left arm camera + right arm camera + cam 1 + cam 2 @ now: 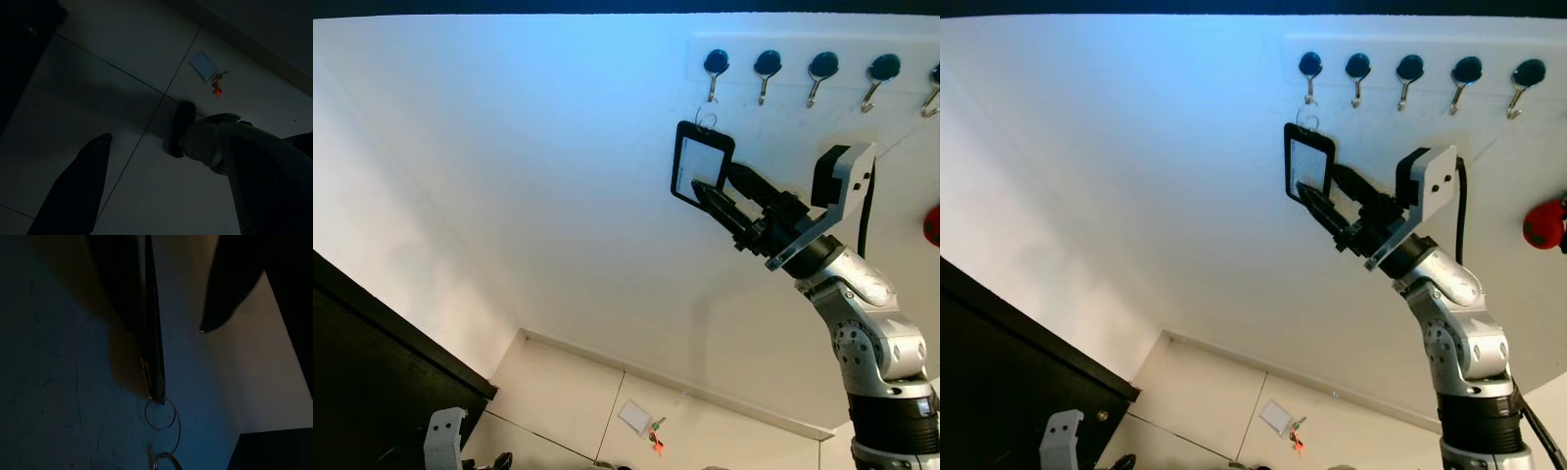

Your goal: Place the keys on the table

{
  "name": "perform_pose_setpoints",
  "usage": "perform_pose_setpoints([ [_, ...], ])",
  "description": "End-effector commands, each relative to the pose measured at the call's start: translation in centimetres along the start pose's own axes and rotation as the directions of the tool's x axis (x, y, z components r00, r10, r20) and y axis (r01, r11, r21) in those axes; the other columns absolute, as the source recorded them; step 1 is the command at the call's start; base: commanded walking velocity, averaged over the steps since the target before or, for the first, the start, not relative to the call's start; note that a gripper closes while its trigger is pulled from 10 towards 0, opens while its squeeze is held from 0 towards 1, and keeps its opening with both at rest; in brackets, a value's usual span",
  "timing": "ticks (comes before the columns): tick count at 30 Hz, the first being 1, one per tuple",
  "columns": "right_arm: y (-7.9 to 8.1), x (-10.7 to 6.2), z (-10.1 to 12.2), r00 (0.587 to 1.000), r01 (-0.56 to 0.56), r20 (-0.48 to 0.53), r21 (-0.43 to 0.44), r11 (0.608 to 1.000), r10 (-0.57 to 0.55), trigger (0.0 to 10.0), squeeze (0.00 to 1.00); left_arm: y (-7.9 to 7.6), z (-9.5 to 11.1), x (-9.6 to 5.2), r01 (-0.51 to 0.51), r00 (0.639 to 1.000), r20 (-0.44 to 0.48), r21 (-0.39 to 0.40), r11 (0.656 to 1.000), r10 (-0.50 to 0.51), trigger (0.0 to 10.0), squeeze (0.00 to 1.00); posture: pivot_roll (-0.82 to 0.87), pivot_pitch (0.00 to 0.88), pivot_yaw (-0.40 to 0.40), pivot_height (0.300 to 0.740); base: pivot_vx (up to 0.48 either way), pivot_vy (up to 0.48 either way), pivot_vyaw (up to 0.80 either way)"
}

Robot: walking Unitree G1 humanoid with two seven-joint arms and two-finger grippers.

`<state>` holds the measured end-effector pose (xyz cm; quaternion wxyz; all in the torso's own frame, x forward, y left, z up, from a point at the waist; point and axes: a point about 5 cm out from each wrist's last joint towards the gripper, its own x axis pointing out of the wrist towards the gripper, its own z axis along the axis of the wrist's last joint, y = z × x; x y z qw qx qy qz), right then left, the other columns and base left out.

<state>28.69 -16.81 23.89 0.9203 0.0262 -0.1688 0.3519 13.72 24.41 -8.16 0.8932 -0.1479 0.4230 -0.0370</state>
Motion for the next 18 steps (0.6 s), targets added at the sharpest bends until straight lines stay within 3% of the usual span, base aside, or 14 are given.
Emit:
perform_pose_setpoints([
  [1, 0.3, 0.4, 0.4, 0.999, -0.015, 0.029, 0.000, 1.000, 0.015, 0.0, 0.00, 0.0, -0.8, -0.2, -0.005, 1.000, -0.019, -0.009, 1.000, 0.005, 10.0, 0.00, -0.13, 0.121, 0.129, 0.740, 0.000, 0.000, 0.00],
  [11, 0.7, 0.5, 1.3, 0.995, -0.039, 0.094, 0.032, 0.999, 0.036, 0.0, 0.00, -0.2, -0.9, -0.1, 0.004, 1.000, -0.023, -0.005, 1.000, -0.004, 10.0, 0.00, -0.13, 0.121, 0.129, 0.740, 0.000, 0.000, 0.00],
  [18, 1.2, 0.5, 2.2, 0.980, -0.092, 0.186, 0.100, 0.991, 0.072, 0.0, 0.00, -0.3, -0.8, -0.1, 0.008, 1.000, -0.025, 0.002, 1.000, -0.008, 10.0, 0.00, -0.13, 0.116, 0.129, 0.740, 0.000, 0.000, 0.00],
])
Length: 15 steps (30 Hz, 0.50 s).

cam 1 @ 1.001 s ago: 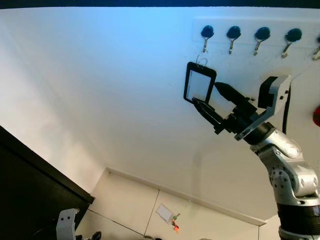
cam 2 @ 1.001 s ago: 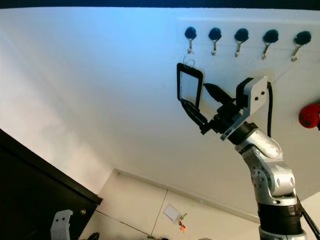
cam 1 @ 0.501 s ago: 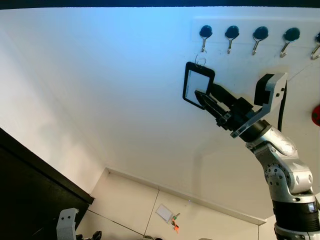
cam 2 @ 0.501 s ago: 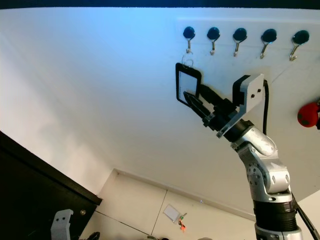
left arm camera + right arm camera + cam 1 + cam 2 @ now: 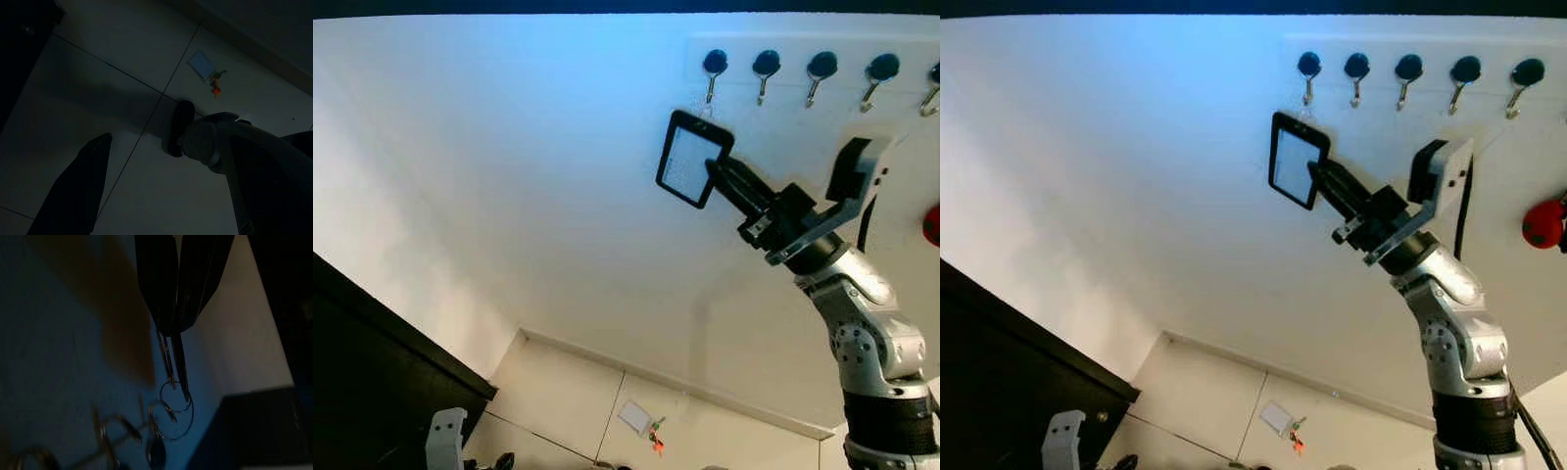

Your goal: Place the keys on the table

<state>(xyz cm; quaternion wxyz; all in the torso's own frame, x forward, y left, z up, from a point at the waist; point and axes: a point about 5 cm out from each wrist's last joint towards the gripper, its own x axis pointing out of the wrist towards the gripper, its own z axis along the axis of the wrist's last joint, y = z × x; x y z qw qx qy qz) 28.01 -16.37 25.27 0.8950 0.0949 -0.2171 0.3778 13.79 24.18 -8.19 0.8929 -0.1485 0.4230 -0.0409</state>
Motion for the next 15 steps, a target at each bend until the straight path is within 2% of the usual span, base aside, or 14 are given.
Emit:
perform_pose_setpoints([
  [1, 0.65, 0.40, 0.80, 0.998, -0.044, 0.048, 0.016, 0.999, 0.044, 0.0, 0.00, -0.08, -0.78, -0.17, 0.001, 1.000, -0.024, 0.001, 1.000, -0.001, 10.0, 0.00, -0.13, 0.116, 0.129, 0.740, 0.000, 0.000, 0.00],
  [15, 1.47, 0.49, 1.12, 0.991, -0.106, 0.089, 0.064, 0.992, 0.100, 0.0, 0.00, -0.09, -0.92, -0.20, 0.003, 1.000, -0.031, 0.007, 1.000, -0.003, 10.0, 0.00, -0.13, 0.109, 0.128, 0.740, 0.000, 0.000, 0.00],
])
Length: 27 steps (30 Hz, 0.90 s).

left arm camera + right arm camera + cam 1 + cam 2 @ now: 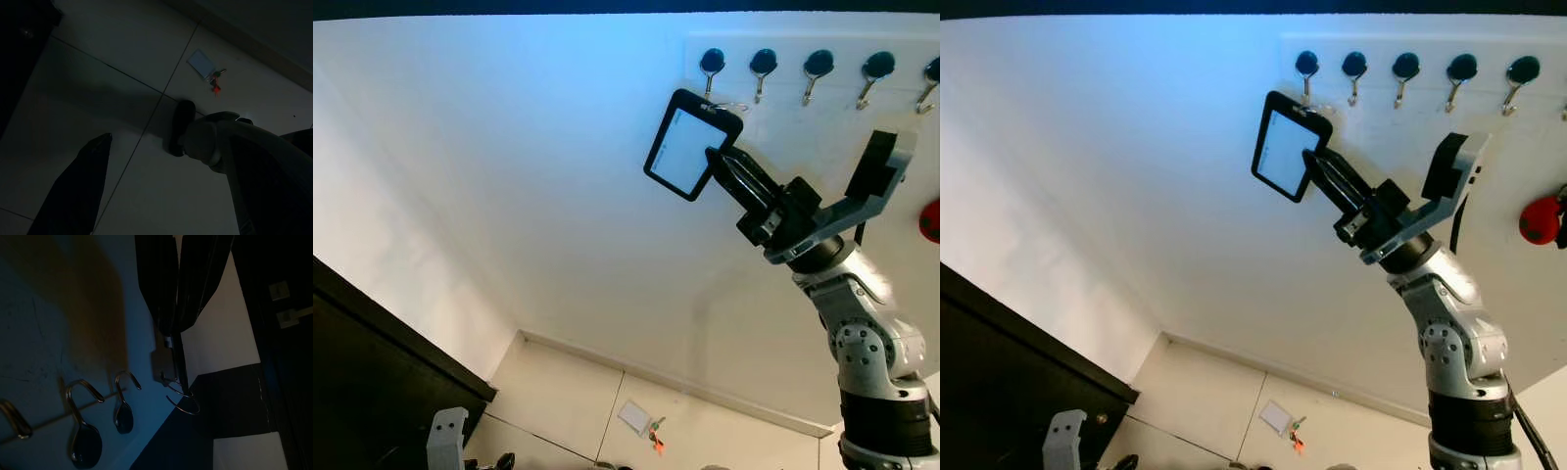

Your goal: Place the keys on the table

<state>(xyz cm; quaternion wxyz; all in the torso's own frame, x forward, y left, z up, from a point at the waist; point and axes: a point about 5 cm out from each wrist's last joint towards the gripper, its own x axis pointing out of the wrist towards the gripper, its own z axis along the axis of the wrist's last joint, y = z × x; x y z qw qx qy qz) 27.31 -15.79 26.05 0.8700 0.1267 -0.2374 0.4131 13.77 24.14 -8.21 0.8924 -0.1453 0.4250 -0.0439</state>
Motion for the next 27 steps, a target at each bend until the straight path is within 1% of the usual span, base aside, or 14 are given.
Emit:
perform_pose_setpoints([
  [1, 0.6, 0.3, 0.4, 0.999, -0.035, 0.025, 0.010, 0.999, 0.034, 0.0, 0.00, -0.1, -0.9, -0.2, 0.001, 1.000, -0.026, -0.001, 1.000, -0.001, 10.0, 0.00, -0.13, 0.109, 0.128, 0.740, 0.000, 0.000, 0.00],
  [4, 1.3, 0.3, 0.6, 0.996, -0.074, 0.050, 0.039, 0.996, 0.072, 0.0, 0.00, -0.1, -0.9, -0.2, 0.002, 1.000, -0.028, 0.001, 1.000, -0.002, 10.0, 0.00, -0.13, 0.115, 0.131, 0.740, 0.000, 0.000, 0.00],
  [7, 2.2, 0.1, 0.3, 0.990, -0.139, 0.022, 0.061, 0.988, 0.138, 0.0, 0.00, -0.1, -1.0, -0.2, 0.003, 1.000, -0.030, 0.001, 1.000, -0.003, 10.0, 0.00, -0.13, 0.115, 0.131, 0.740, 0.000, 0.000, 0.00],
  [9, 3.1, -0.9, -1.8, 0.966, -0.205, -0.149, 0.045, 0.978, 0.209, 0.0, 0.00, -0.2, -1.1, -0.2, 0.003, 0.999, -0.033, 0.000, 1.000, -0.003, 10.0, 0.00, -0.13, 0.115, 0.131, 0.740, 0.000, 0.000, 0.00],
  [10, 3.3, -1.7, -3.3, 0.940, -0.221, -0.256, 0.051, 0.974, 0.226, 0.0, 0.00, -0.2, -1.2, -0.2, 0.003, 0.999, -0.035, -0.001, 1.000, -0.003, 10.0, 0.00, -0.13, 0.115, 0.131, 0.740, 0.000, 0.000, 0.00],
  [11, 3.3, -1.7, -3.3, 0.940, -0.221, -0.256, 0.051, 0.974, 0.226, 0.0, 0.00, -0.2, -1.2, -0.2, 0.003, 0.999, -0.035, -0.001, 1.000, -0.003, 10.0, 0.00, -0.13, 0.115, 0.131, 0.740, 0.000, 0.000, 0.00],
  [13, 3.3, -3.2, -5.4, 0.887, -0.224, -0.400, 0.067, 0.972, 0.232, 0.0, 0.00, -0.3, -1.2, -0.2, 0.003, 0.999, -0.036, -0.002, 1.000, -0.003, 10.0, 0.00, -0.14, 0.119, 0.130, 0.740, 0.000, 0.000, 0.00],
  [14, 3.3, -3.2, -5.4, 0.887, -0.224, -0.400, 0.067, 0.972, 0.232, 0.0, 0.00, -0.3, -1.2, -0.2, 0.003, 0.999, -0.036, -0.002, 1.000, -0.003, 10.0, 0.00, -0.14, 0.119, 0.130, 0.740, 0.000, 0.000, 0.00],
  [16, 2.9, -4.9, -7.6, 0.824, -0.187, -0.531, 0.074, 0.980, 0.198, 0.0, 0.00, -0.3, -1.1, -0.2, 0.000, 1.000, -0.029, -0.006, 1.000, -0.001, 10.0, 0.00, -0.14, 0.119, 0.130, 0.740, 0.000, 0.000, 0.00],
  [19, 1.7, -7.5, -10.6, 0.725, -0.095, -0.682, 0.035, 0.995, 0.093, 0.0, 0.00, 0.1, -0.3, -0.1, -0.011, 1.000, 0.007, -0.021, 1.000, 0.011, 10.0, 0.00, -0.14, 0.119, 0.127, 0.740, 0.000, 0.000, 0.00],
  [20, 1.7, -7.5, -10.6, 0.725, -0.095, -0.682, 0.035, 0.995, 0.093, 0.0, 0.00, 0.1, -0.3, -0.1, -0.011, 1.000, 0.007, -0.021, 1.000, 0.011, 10.0, 0.00, -0.14, 0.119, 0.127, 0.740, 0.000, 0.000, 0.00],
  [24, 0.3, -11.1, -13.8, 0.624, 0.037, -0.781, -0.017, 0.999, -0.037, 0.0, 0.00, 0.7, 0.8, -0.2, -0.024, 0.998, 0.049, -0.029, 0.999, 0.026, 10.0, 0.00, -0.13, 0.117, 0.122, 0.740, 0.000, 0.000, 0.00],
  [25, 0.3, -11.1, -13.8, 0.624, 0.037, -0.781, -0.017, 0.999, -0.037, 0.0, 0.00, 0.7, 0.8, -0.2, -0.024, 0.998, 0.049, -0.029, 0.999, 0.026, 10.0, 0.00, -0.13, 0.117, 0.122, 0.740, 0.000, 0.000, 0.00],
  [27, -0.5, -14.1, -16.1, 0.539, 0.158, -0.830, -0.069, 0.985, -0.145, 0.0, 0.00, 0.8, 1.2, -0.2, -0.026, 0.998, 0.061, -0.028, 0.999, 0.028, 10.0, 0.00, -0.13, 0.117, 0.121, 0.740, 0.000, 0.000, 0.00],
])
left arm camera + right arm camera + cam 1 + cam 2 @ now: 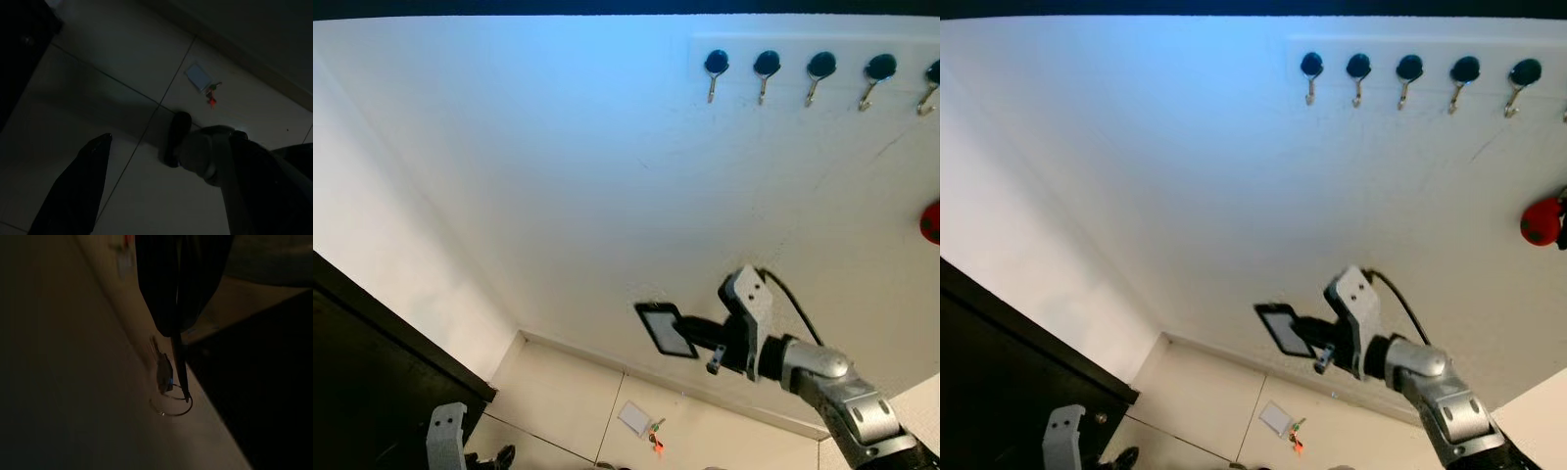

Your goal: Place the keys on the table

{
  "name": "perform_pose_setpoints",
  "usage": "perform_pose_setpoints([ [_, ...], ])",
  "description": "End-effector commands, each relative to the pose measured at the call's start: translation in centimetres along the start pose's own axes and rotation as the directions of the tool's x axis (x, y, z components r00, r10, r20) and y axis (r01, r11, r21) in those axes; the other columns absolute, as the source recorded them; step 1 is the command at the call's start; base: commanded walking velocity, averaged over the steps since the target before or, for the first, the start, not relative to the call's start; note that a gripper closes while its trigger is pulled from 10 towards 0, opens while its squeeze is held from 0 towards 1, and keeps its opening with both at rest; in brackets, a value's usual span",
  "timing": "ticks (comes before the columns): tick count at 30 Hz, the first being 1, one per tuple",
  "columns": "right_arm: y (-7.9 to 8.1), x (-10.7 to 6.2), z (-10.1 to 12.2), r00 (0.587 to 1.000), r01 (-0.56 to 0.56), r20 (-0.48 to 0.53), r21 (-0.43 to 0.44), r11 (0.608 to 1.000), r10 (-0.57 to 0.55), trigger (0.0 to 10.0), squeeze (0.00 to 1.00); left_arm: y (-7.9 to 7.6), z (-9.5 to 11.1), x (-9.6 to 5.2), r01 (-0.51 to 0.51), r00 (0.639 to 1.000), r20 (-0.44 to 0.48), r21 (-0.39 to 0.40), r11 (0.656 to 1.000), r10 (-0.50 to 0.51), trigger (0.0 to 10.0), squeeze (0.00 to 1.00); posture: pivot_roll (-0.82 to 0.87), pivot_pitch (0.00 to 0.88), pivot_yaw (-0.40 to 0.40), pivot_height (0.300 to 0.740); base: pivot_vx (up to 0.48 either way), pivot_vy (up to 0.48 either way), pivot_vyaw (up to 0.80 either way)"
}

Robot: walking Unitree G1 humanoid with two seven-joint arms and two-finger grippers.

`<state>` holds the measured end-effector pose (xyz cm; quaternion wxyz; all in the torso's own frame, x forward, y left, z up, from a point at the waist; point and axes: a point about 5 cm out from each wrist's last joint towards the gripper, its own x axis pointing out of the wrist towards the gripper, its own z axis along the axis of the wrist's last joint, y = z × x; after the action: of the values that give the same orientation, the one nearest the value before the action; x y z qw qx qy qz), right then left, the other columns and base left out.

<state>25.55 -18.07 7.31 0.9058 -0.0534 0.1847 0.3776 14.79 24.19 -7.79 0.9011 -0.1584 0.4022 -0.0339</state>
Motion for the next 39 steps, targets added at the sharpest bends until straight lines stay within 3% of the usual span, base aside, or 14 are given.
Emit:
perform_pose_setpoints([
  [1, -0.1, 0.1, -2.4, 0.997, 0.054, -0.063, 0.026, 0.998, -0.053, 0.0, 0.00, 1.0, 0.2, -0.5, -0.026, 1.000, 0.010, 0.001, 1.000, 0.026, 10.0, 0.00, -0.13, 0.117, 0.121, 0.740, 0.000, 0.000, 0.00],
  [3, -0.6, -0.2, -6.5, 0.970, 0.178, -0.181, 0.091, 0.980, -0.159, 0.0, 0.00, 1.0, 0.3, -0.5, -0.027, 1.000, 0.012, 0.001, 1.000, 0.027, 10.0, 0.00, -0.13, 0.117, 0.121, 0.740, 0.000, 0.000, 0.00],
  [4, -0.6, -0.2, -6.5, 0.970, 0.178, -0.181, 0.091, 0.980, -0.159, 0.0, 0.00, 1.0, 0.3, -0.5, -0.027, 1.000, 0.012, 0.001, 1.000, 0.027, 10.0, 0.00, -0.13, 0.117, 0.121, 0.740, 0.000, 0.000, 0.00],
  [6, -0.2, -1.3, -11.2, 0.908, 0.311, -0.336, 0.137, 0.941, -0.251, 0.0, 0.00, 0.8, -0.1, -0.5, -0.028, 1.000, 0.004, -0.007, 1.000, 0.028, 10.0, 0.00, -0.13, 0.117, 0.117, 0.740, 0.000, 0.000, 0.00],
  [7, -0.2, -1.3, -11.2, 0.908, 0.311, -0.336, 0.137, 0.941, -0.251, 0.0, 0.00, 0.8, -0.1, -0.5, -0.028, 1.000, 0.004, -0.007, 1.000, 0.028, 10.0, 0.00, -0.13, 0.117, 0.117, 0.740, 0.000, 0.000, 0.00],
  [9, 0.9, -2.7, -14.7, 0.838, 0.401, -0.461, 0.161, 0.902, -0.291, 0.0, 0.00, 0.6, -0.5, -0.5, -0.027, 1.000, -0.004, -0.014, 1.000, 0.027, 10.0, 0.00, -0.13, 0.117, 0.117, 0.740, 0.000, 0.000, 0.00],
  [12, 1.5, -3.6, -16.3, 0.795, 0.439, -0.524, 0.147, 0.886, -0.307, 0.0, 0.00, 0.5, -0.7, -0.5, -0.025, 1.000, -0.010, -0.016, 1.000, 0.025, 10.0, 0.00, -0.13, 0.117, 0.117, 0.740, 0.000, 0.000, 0.00],
  [14, 2.6, -5.2, -18.4, 0.719, 0.505, -0.605, 0.118, 0.855, -0.342, 0.0, 0.00, 0.4, -1.1, -0.5, -0.021, 1.000, -0.019, -0.018, 1.000, 0.021, 10.0, 0.00, -0.13, 0.119, 0.115, 0.740, 0.000, 0.000, 0.00],
  [17, 3.1, -6.0, -19.3, 0.684, 0.540, -0.635, 0.111, 0.835, -0.358, 0.0, 0.00, 0.3, -1.2, -0.6, -0.016, 1.000, -0.027, -0.012, 1.000, 0.016, 10.0, 0.00, -0.13, 0.122, 0.116, 0.740, 0.000, 0.000, 0.00],
  [22, 4.6, -7.7, -21.3, 0.583, 0.671, -0.704, 0.137, 0.728, -0.405, 0.0, 0.00, 0.2, -1.5, -0.6, 0.001, 0.999, -0.040, 0.003, 1.000, -0.001, 10.0, 0.00, -0.13, 0.127, 0.122, 0.740, 0.000, 0.000, 0.00],
  [30, 5.4, -8.2, -22.2, 0.536, 0.709, -0.738, 0.130, 0.693, -0.410, 0.0, 0.00, 0.1, -1.5, -0.6, 0.009, 0.999, -0.045, 0.009, 1.000, -0.009, 10.0, 0.00, -0.12, 0.122, 0.120, 0.740, 0.000, 0.000, 0.00],
  [31, 5.6, -8.4, -22.4, 0.520, 0.715, -0.750, 0.121, 0.689, -0.408, 2.5, 0.00, 0.0, -1.6, -0.6, 0.011, 0.999, -0.048, 0.013, 1.000, -0.010, 10.0, 0.00, -0.12, 0.117, 0.118, 0.740, 0.000, 0.000, 0.00],
  [32, 5.8, -8.5, -22.6, 0.511, 0.718, -0.758, 0.117, 0.686, -0.405, 10.0, 0.00, 0.0, -1.6, -0.5, 0.016, 0.999, -0.052, 0.015, 1.000, -0.015, 10.0, 0.00, -0.12, 0.117, 0.118, 0.740, 0.000, 0.000, 0.00],
  [39, 5.8, -8.8, -22.7, 0.492, 0.732, -0.766, 0.107, 0.673, -0.414, 10.0, 0.00, -0.6, -2.1, -0.3, 0.060, 0.995, -0.081, -0.021, 0.998, -0.061, 10.0, 0.00, -0.13, 0.109, 0.115, 0.740, 0.000, -0.246, 0.00],
])
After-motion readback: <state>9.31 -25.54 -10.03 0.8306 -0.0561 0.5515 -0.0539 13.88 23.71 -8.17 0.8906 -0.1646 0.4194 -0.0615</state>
